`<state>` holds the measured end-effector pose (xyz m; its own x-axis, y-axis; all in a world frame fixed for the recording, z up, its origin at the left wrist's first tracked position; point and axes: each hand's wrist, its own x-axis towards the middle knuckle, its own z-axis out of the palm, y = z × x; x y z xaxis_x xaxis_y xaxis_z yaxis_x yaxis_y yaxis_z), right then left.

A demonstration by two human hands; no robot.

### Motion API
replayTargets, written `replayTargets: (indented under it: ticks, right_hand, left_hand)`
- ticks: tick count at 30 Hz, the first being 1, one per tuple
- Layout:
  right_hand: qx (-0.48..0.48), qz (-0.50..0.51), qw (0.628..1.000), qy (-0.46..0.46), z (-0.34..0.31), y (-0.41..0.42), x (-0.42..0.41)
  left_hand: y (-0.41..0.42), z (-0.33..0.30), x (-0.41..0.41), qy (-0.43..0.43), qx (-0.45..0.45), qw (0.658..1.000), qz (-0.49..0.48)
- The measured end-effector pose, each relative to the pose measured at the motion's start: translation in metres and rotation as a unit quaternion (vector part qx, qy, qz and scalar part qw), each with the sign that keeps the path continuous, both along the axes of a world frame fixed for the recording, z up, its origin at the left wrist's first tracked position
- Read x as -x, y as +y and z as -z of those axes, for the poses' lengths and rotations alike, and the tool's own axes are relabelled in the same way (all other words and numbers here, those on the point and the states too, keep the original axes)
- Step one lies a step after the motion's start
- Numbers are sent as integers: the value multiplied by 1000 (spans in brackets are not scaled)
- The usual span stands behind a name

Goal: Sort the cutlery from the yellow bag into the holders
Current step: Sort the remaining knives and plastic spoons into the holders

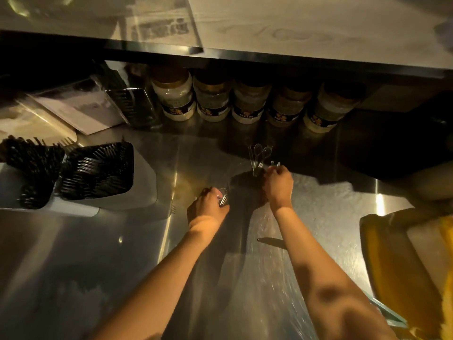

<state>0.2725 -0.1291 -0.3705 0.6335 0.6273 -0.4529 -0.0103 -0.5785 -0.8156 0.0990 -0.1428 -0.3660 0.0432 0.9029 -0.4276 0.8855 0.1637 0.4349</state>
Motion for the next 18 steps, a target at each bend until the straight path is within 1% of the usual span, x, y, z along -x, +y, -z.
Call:
replayTargets:
  ticks: [1,3,6,8,11,13,15,18]
  right_hand:
    - [18,-3,999,-27,-5,9,-1]
    - [71,-26,991,-112,-7,26,0]
    - [131,-65,976,-164,-7,39,5]
    - [163,-91,959,-214,-6,43,11]
    - [176,-135,930,-294,-5,45,18]
    - [177,-179,910,-329,-4,43,21]
    - [174,-203,902,-340,-3,40,20]
    - [162,-234,891,-354,-7,31,17]
  left_hand:
    - [1,-1,0,3,6,1000,-6]
    - [5,-2,0,-5,23,999,-22]
    - [9,-6,1,1,40,999,-26]
    - [14,-9,1,5,50,998,-23]
    - [19,-13,1,10,62,998,-11]
    - [20,-13,1,11,62,998,-10]
    - [18,-13,1,10,59,998,-18]
    - [11,-14,-2,26,29,999,-10]
